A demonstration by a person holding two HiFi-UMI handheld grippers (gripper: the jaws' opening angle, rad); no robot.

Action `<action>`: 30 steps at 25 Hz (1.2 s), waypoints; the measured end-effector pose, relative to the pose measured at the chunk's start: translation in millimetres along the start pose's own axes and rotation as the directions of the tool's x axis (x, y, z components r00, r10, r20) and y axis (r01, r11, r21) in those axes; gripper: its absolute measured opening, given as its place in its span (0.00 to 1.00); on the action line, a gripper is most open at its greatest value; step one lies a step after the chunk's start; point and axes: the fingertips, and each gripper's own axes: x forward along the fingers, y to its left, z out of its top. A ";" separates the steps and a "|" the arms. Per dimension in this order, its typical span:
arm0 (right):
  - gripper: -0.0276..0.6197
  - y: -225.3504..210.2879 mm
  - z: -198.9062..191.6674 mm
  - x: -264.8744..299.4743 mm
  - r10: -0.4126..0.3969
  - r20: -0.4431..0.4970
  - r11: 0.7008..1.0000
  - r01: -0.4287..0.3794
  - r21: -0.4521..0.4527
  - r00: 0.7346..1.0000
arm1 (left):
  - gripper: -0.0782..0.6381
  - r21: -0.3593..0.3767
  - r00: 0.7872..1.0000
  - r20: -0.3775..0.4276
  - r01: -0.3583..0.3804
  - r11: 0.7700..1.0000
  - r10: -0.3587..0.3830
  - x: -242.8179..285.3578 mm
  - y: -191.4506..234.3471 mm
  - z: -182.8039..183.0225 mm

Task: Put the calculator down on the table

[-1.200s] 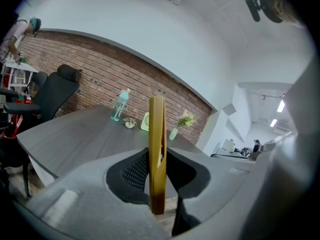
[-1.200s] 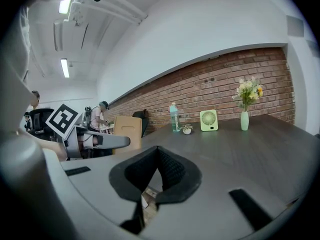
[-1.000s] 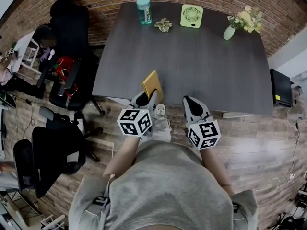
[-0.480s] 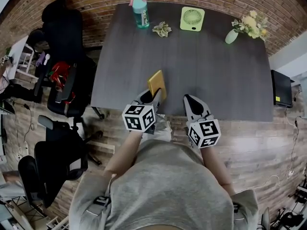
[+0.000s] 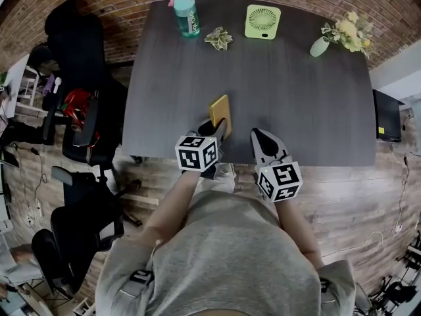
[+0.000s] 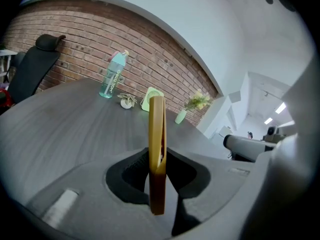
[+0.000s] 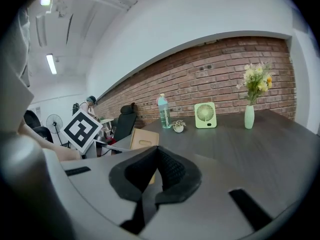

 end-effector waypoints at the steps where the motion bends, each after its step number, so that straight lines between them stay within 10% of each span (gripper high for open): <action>1: 0.05 -0.9 0.0 2.2 -0.001 -0.004 1.000 0.001 0.002 1.000 | 0.23 0.002 1.000 -0.010 0.002 1.000 -0.002 4.6 1.1 -0.4; 30: 0.05 -15.3 -2.5 31.4 -0.022 -0.050 1.000 0.023 0.021 0.998 | 0.24 -0.080 0.995 -0.101 0.011 0.997 -0.019 59.2 24.7 3.7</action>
